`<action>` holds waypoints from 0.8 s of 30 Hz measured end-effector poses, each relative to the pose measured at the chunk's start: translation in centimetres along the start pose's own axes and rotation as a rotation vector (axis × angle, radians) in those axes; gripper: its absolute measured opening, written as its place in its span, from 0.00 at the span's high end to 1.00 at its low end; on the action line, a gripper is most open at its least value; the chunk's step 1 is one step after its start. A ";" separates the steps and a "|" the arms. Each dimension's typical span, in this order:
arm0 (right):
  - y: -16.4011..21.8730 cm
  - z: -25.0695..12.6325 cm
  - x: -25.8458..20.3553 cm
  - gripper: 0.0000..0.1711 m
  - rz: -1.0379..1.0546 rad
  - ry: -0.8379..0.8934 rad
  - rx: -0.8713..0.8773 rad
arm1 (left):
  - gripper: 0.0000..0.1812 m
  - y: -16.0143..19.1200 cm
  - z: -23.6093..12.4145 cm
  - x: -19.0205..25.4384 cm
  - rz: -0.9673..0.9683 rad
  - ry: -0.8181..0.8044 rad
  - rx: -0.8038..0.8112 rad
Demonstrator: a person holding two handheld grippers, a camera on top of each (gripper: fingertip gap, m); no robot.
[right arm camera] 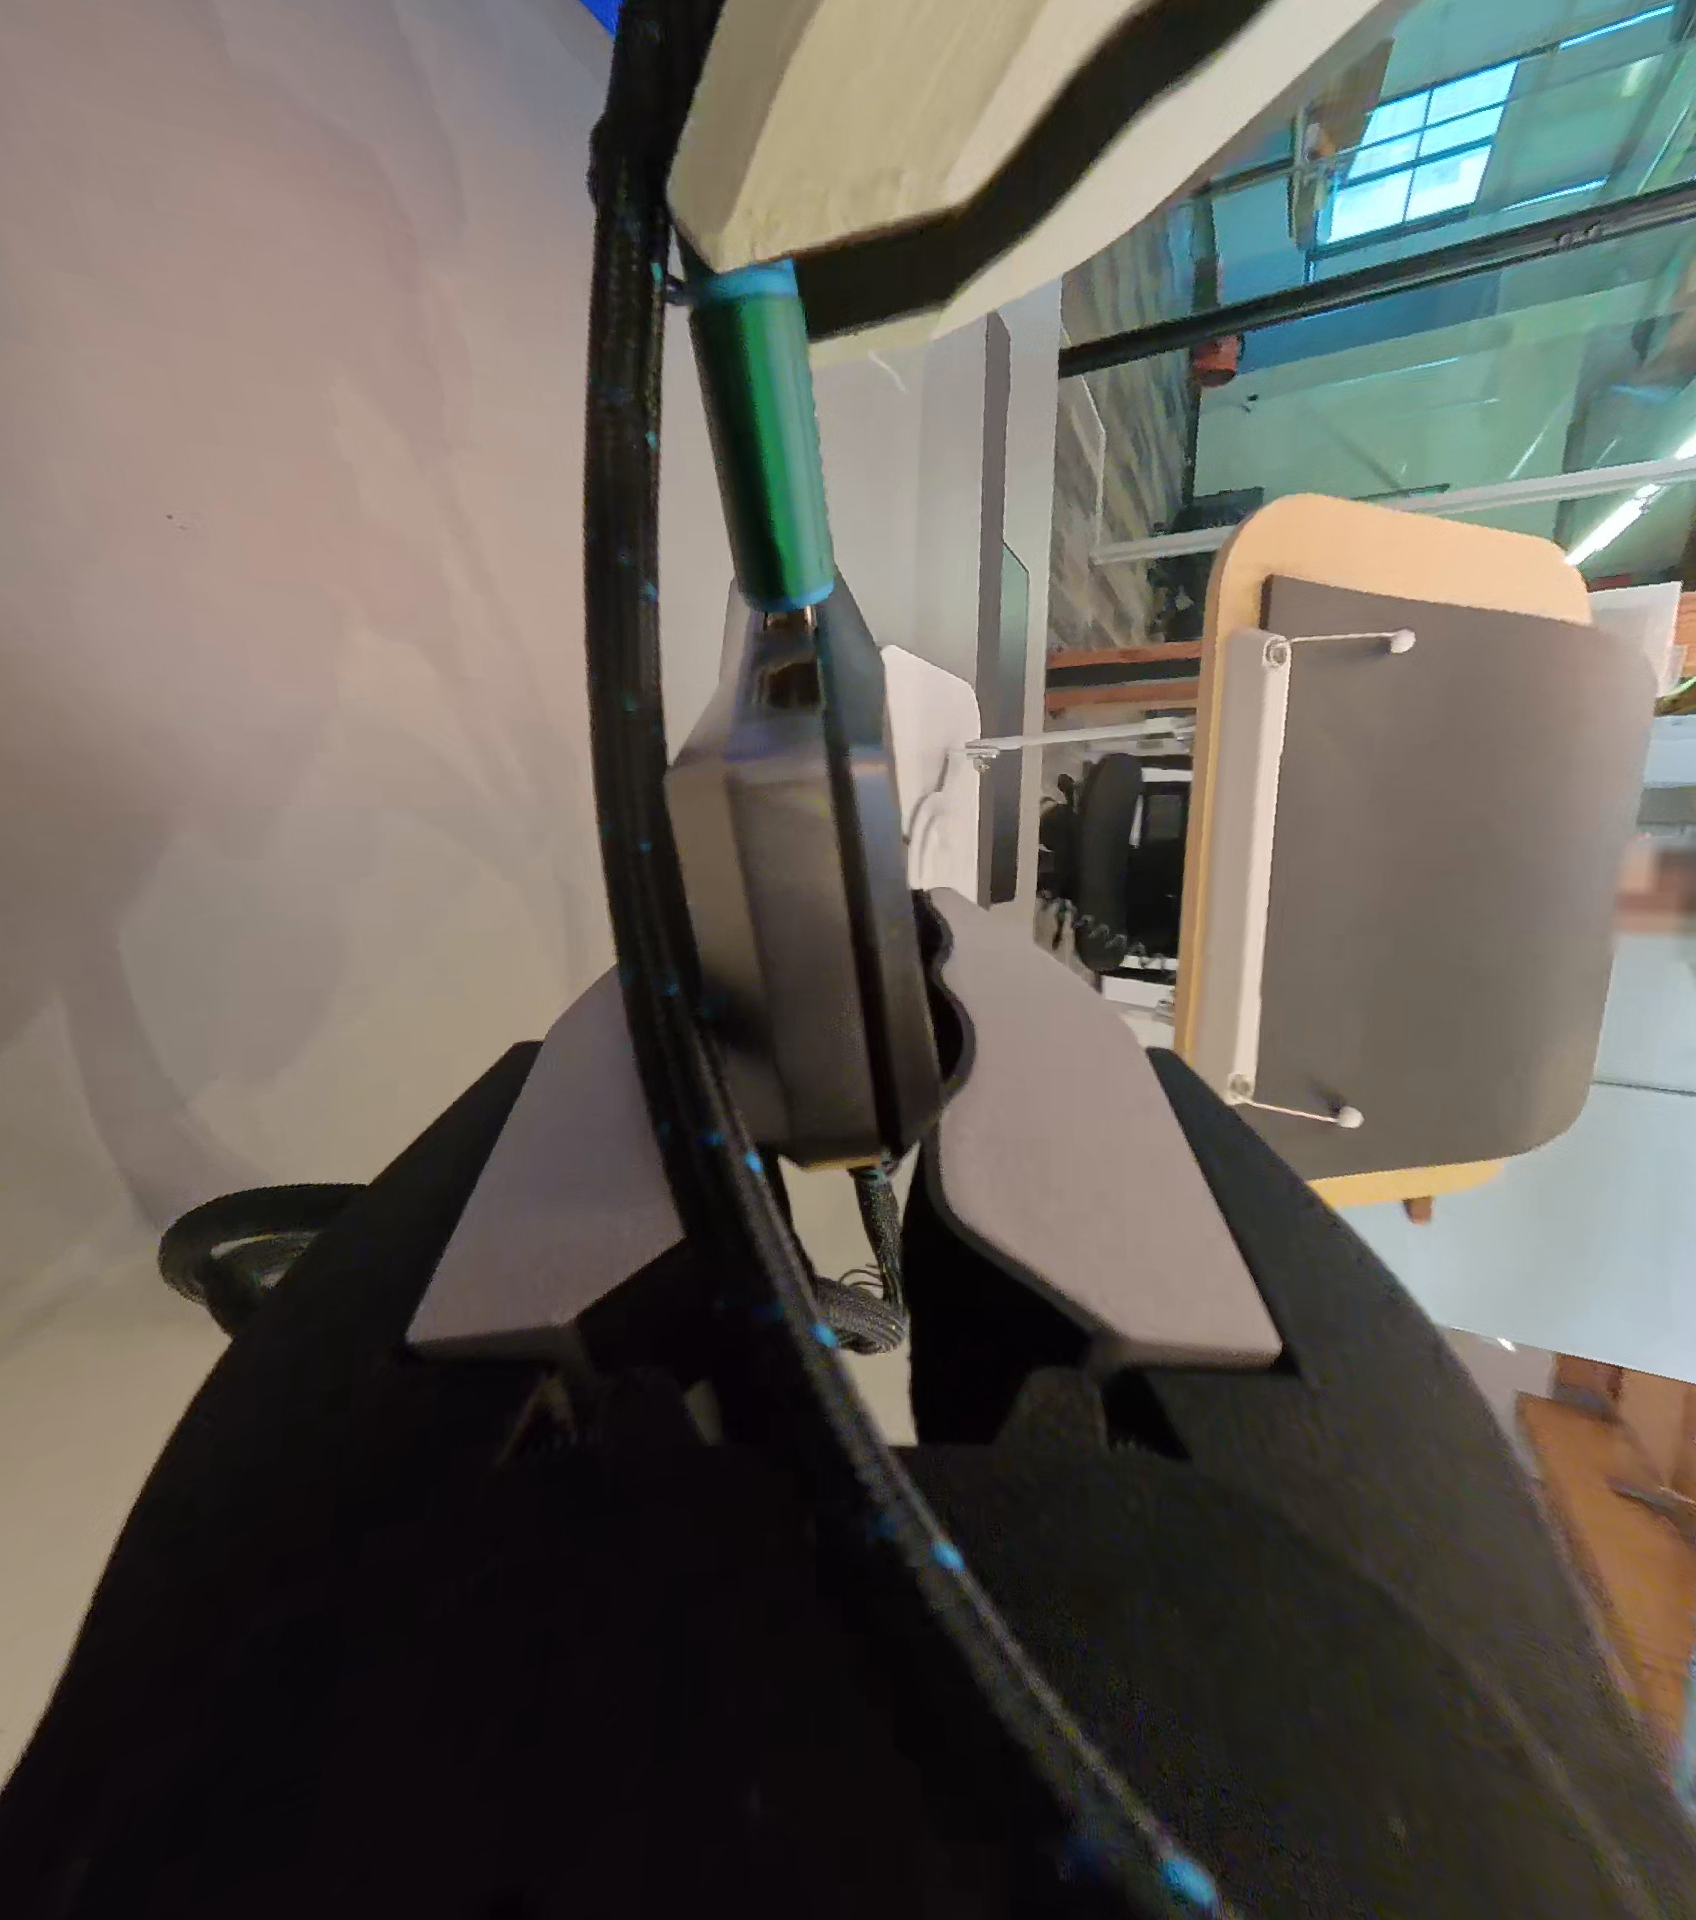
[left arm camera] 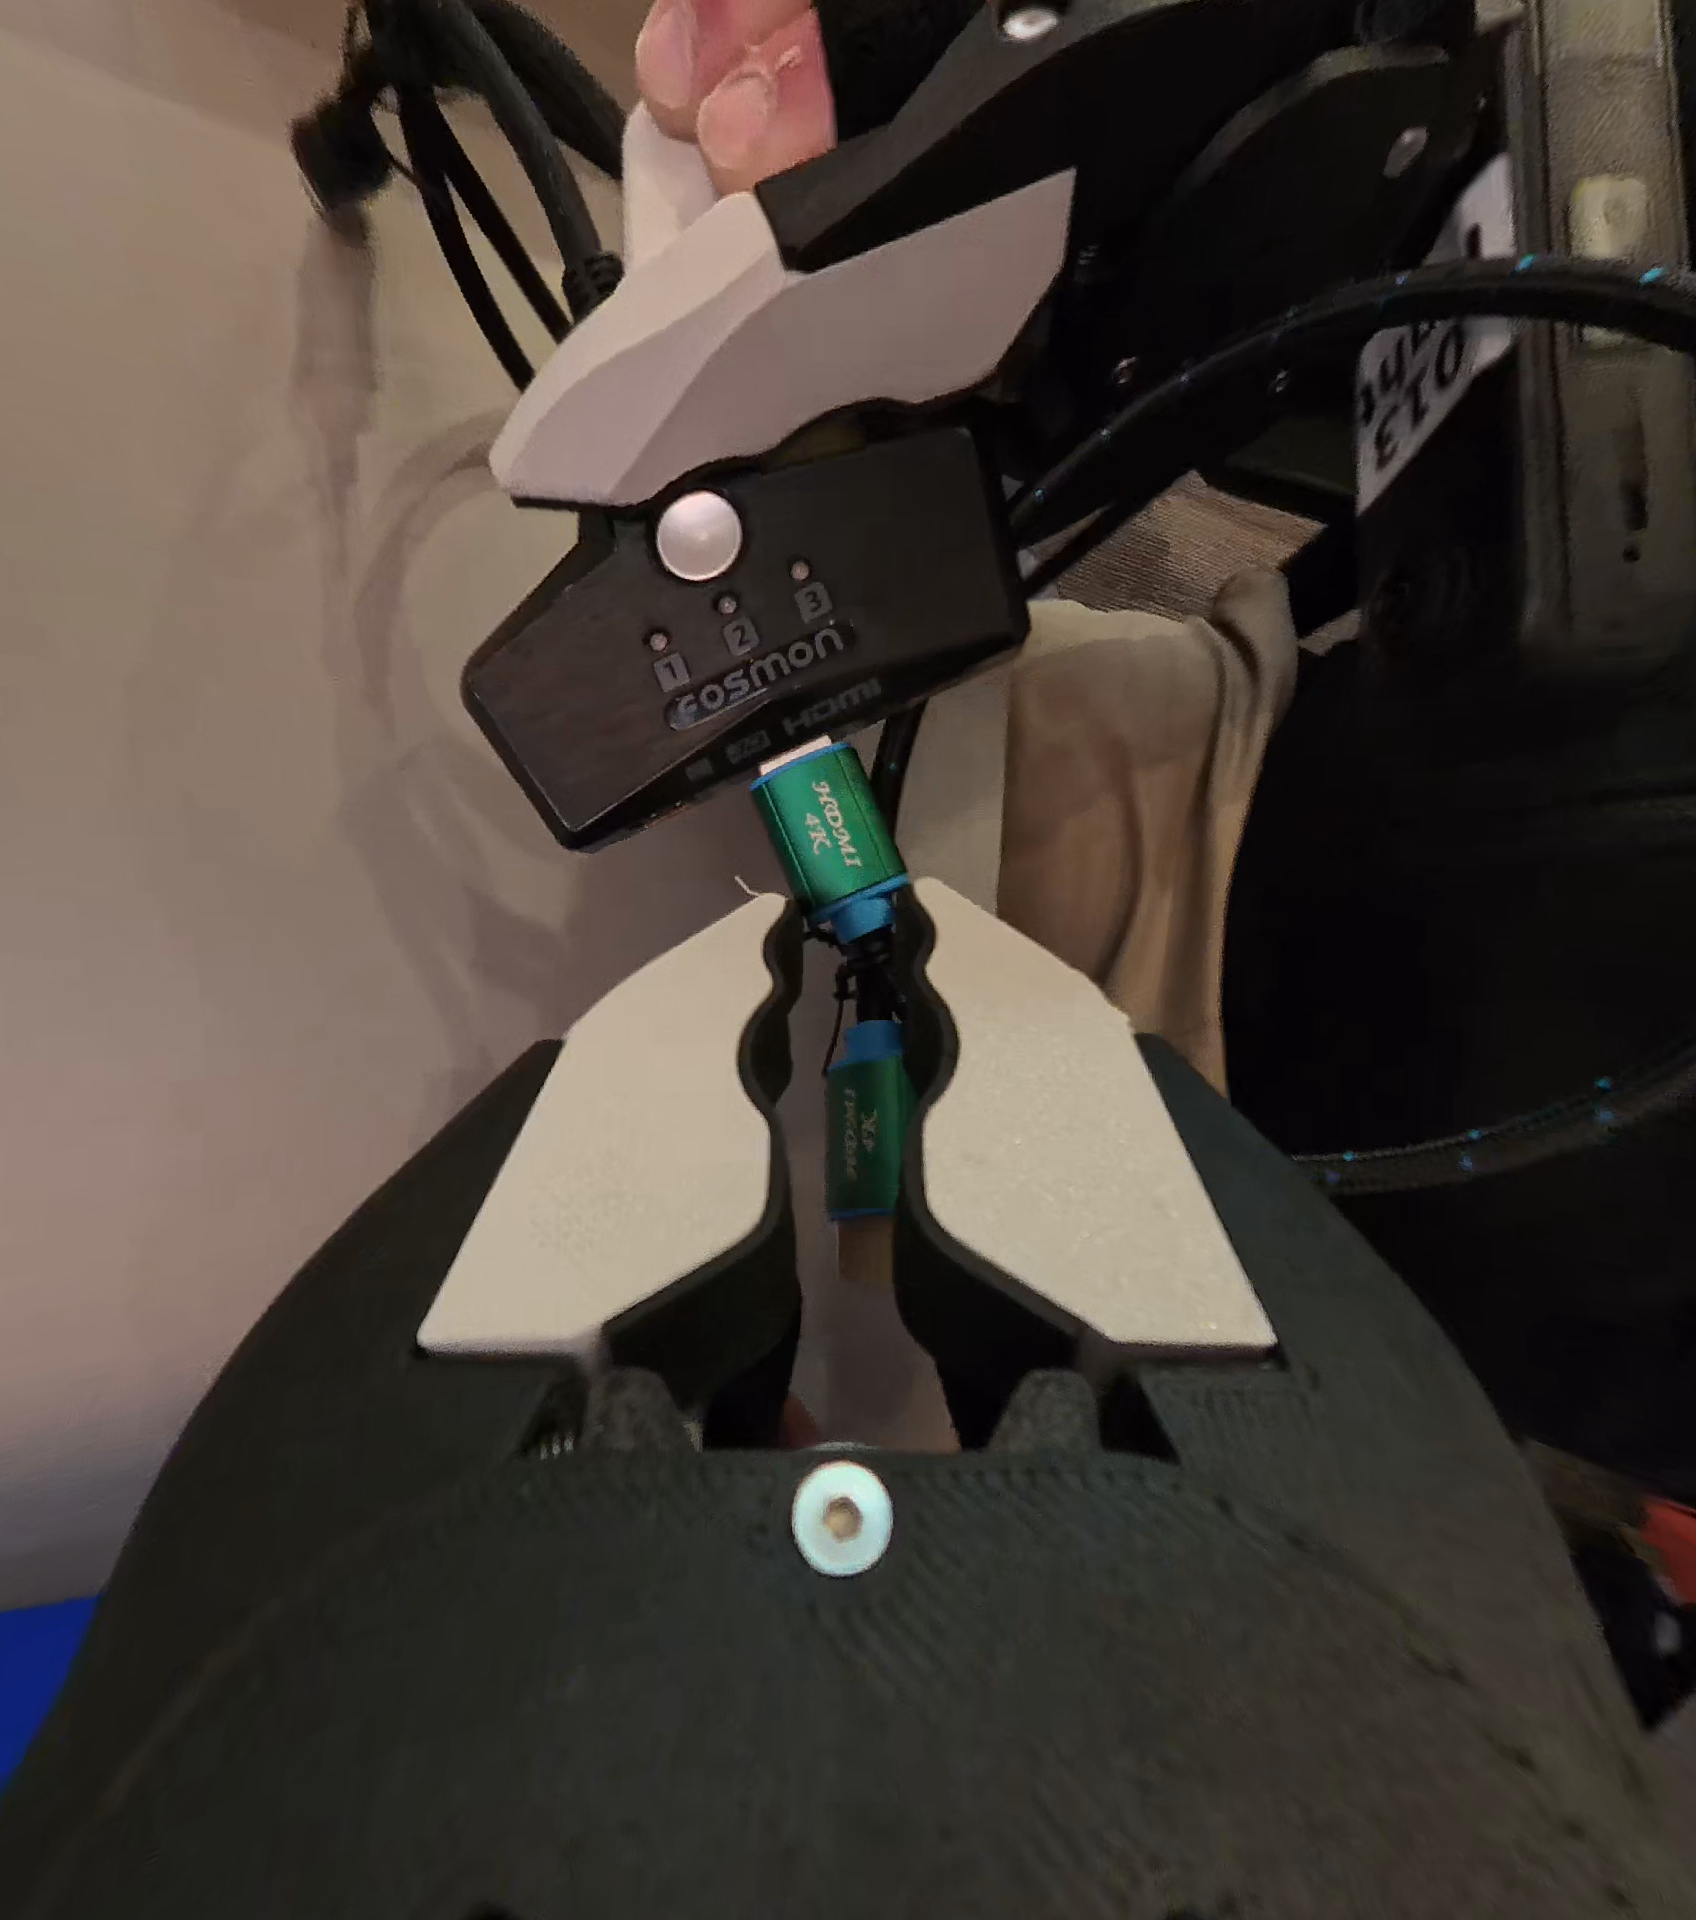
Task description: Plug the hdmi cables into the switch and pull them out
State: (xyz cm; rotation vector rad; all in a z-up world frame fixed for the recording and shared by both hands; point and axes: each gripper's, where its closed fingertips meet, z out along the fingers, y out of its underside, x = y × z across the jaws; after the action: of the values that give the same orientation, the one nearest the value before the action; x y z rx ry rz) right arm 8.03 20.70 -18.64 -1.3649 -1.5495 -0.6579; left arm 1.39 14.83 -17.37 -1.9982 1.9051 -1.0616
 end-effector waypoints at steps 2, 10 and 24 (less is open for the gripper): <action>0.0 -0.2 0.2 0.87 0.040 -0.016 0.035 | 0.90 -0.8 -0.5 0.4 0.051 0.002 0.044; 3.9 -1.3 2.7 0.87 0.285 -0.032 -0.020 | 0.92 -4.6 -7.9 -0.9 0.097 -0.284 0.433; 17.1 -8.8 14.6 0.87 0.839 0.096 -0.060 | 0.97 1.0 -9.0 -2.0 -0.013 -0.571 0.540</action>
State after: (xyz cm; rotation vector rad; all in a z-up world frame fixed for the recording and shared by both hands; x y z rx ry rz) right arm 27.73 23.77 -5.10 -1.8131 -0.7576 -0.2328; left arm -4.63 19.55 -12.08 -1.7426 1.1652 -0.7758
